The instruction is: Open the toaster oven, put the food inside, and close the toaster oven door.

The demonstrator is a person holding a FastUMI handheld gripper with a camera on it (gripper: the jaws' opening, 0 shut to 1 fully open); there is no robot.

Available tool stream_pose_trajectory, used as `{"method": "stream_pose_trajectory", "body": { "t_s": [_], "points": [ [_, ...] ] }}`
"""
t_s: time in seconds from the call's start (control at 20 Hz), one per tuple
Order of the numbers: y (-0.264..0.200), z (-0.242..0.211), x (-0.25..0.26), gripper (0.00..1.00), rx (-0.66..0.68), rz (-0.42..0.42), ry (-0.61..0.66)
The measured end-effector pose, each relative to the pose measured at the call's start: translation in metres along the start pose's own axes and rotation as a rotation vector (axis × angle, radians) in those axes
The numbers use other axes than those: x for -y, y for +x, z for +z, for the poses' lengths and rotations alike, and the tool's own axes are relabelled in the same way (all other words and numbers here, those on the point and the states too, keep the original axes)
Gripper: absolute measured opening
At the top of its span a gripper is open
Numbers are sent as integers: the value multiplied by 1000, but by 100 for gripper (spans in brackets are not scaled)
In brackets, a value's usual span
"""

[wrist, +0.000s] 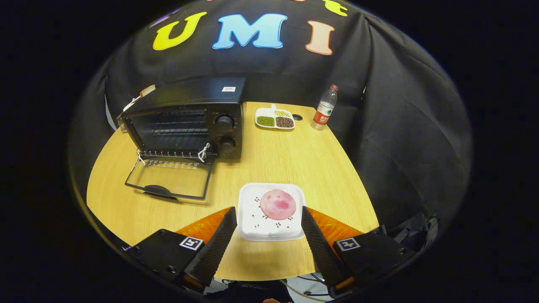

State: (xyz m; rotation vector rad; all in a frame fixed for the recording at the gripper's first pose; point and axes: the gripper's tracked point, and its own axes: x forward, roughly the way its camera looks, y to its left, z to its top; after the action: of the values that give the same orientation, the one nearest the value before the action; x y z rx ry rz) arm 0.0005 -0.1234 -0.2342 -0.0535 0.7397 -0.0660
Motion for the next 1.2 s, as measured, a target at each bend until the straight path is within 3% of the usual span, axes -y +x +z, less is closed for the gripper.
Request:
{"method": "stream_pose_trajectory", "body": {
  "t_s": [0.6,1.05,1.2],
  "points": [
    [77,-15,77,99,-173,67,-75],
    [116,-60,88,99,-349,117,-140],
    [121,-74,78,98,-406,182,-74]
  ]
}}
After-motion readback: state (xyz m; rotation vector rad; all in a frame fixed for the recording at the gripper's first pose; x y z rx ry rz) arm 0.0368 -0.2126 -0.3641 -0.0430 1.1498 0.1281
